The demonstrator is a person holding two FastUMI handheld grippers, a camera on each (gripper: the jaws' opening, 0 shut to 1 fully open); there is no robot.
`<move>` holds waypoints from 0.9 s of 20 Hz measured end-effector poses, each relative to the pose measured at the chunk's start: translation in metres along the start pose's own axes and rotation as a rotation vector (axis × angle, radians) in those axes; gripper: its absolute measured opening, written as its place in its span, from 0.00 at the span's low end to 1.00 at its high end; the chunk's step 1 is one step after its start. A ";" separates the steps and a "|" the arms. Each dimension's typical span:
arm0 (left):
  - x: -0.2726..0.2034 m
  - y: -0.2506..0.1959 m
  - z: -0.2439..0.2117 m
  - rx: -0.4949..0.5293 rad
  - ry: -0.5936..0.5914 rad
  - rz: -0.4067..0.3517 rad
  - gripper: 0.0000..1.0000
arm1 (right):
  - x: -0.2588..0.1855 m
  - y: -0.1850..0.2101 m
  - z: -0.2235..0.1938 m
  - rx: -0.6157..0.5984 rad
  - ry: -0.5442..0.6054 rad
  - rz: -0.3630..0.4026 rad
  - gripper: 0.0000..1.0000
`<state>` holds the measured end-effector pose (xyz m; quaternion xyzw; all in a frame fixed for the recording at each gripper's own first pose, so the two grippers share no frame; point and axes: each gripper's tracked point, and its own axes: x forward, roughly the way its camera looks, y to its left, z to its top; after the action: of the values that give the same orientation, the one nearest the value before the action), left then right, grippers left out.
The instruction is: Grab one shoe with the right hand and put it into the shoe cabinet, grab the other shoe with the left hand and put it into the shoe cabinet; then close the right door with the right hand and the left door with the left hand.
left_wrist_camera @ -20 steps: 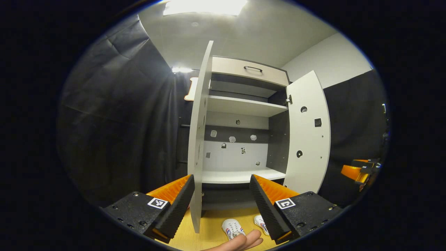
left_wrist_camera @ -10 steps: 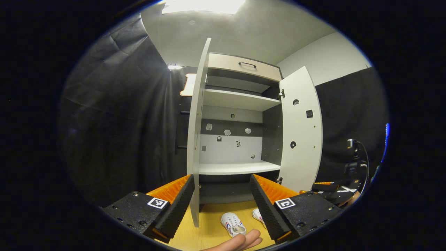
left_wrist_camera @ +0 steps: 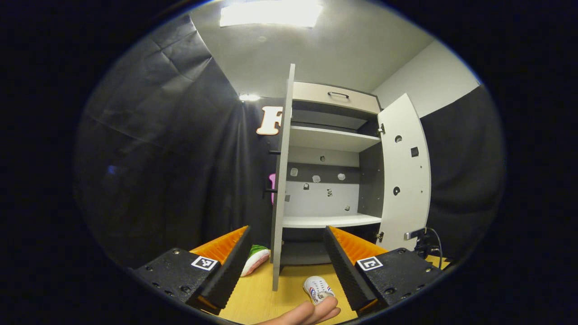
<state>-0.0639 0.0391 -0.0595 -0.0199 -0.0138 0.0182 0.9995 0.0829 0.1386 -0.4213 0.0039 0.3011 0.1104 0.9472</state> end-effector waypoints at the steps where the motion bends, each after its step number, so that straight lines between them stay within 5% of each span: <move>1: -0.004 -0.003 0.001 -0.017 -0.007 -0.010 0.96 | 0.010 0.001 -0.013 0.001 0.028 -0.001 0.99; 6: -0.011 -0.021 -0.009 -0.067 0.004 -0.073 0.96 | 0.049 0.009 -0.056 0.036 0.108 -0.028 0.75; 9: -0.001 -0.030 -0.016 -0.037 0.020 -0.083 0.96 | 0.067 0.000 -0.062 0.028 0.100 -0.060 0.73; 10: 0.004 -0.032 -0.016 -0.027 0.021 -0.086 0.96 | 0.072 -0.014 -0.068 0.022 0.105 -0.124 0.58; 12: 0.018 -0.039 -0.012 -0.026 0.012 -0.096 0.93 | 0.073 -0.011 -0.065 0.094 0.099 -0.094 0.28; 16: 0.060 -0.062 -0.004 -0.036 -0.028 -0.125 0.96 | 0.079 -0.016 -0.062 0.206 0.079 -0.022 0.27; 18: 0.082 -0.082 -0.005 -0.040 -0.031 -0.166 0.96 | 0.080 -0.019 -0.060 0.222 0.050 -0.047 0.27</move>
<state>0.0214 -0.0401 -0.0595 -0.0383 -0.0310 -0.0649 0.9967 0.1164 0.1332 -0.5171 0.0988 0.3348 0.0544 0.9355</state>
